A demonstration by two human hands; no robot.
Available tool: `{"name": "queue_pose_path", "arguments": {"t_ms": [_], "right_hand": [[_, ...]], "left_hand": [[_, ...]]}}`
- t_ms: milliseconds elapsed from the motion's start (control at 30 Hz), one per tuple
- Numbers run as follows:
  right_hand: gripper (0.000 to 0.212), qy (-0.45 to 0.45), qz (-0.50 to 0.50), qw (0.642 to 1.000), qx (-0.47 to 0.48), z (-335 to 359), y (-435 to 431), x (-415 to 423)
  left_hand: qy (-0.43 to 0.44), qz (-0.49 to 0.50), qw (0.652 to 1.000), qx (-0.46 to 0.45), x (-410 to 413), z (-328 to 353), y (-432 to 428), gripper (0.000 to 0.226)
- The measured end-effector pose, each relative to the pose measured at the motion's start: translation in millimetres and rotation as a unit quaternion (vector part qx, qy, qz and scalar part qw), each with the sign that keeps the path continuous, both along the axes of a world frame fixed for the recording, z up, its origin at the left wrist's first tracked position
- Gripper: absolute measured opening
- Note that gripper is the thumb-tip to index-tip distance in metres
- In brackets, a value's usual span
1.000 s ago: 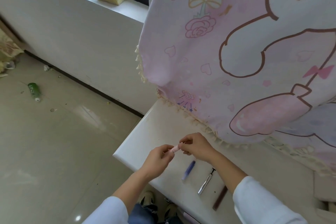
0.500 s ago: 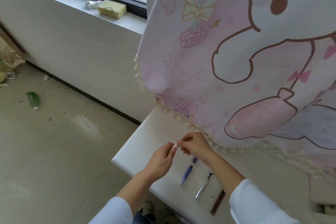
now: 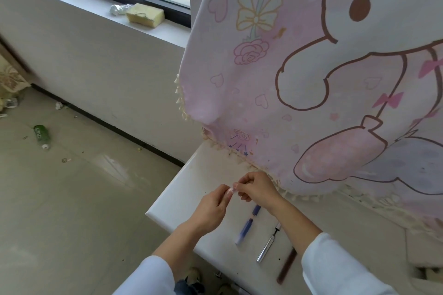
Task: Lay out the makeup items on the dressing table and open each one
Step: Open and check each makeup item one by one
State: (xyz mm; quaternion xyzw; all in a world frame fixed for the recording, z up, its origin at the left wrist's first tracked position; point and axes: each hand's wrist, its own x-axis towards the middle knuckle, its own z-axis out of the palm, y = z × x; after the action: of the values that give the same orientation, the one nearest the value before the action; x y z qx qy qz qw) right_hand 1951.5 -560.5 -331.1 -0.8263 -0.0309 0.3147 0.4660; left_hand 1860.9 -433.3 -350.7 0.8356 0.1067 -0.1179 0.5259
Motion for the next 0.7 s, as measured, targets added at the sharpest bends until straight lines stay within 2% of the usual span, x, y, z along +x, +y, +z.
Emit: {"name": "queue_pose_path", "arguments": {"t_ms": [267,367,600,700], "right_hand": [[0.018,0.006,0.011,1.0,0.01,6,-3,2],[0.015,0.015,0.013,1.0,0.007,7,-4,6],[0.021,0.024,0.014,1.0,-0.013,6,-11,14],[0.017,0.022,0.006,1.0,-0.015,5,-14,16]], "left_hand": [[0.004,-0.022,1.0,-0.011,0,-4,3,0.036],[0.001,-0.02,1.0,0.012,2,-9,0,0.023],[-0.034,0.028,0.993,0.106,0,-22,4,0.024],[-0.02,0.069,0.993,0.096,1,-27,6,0.025]]}}
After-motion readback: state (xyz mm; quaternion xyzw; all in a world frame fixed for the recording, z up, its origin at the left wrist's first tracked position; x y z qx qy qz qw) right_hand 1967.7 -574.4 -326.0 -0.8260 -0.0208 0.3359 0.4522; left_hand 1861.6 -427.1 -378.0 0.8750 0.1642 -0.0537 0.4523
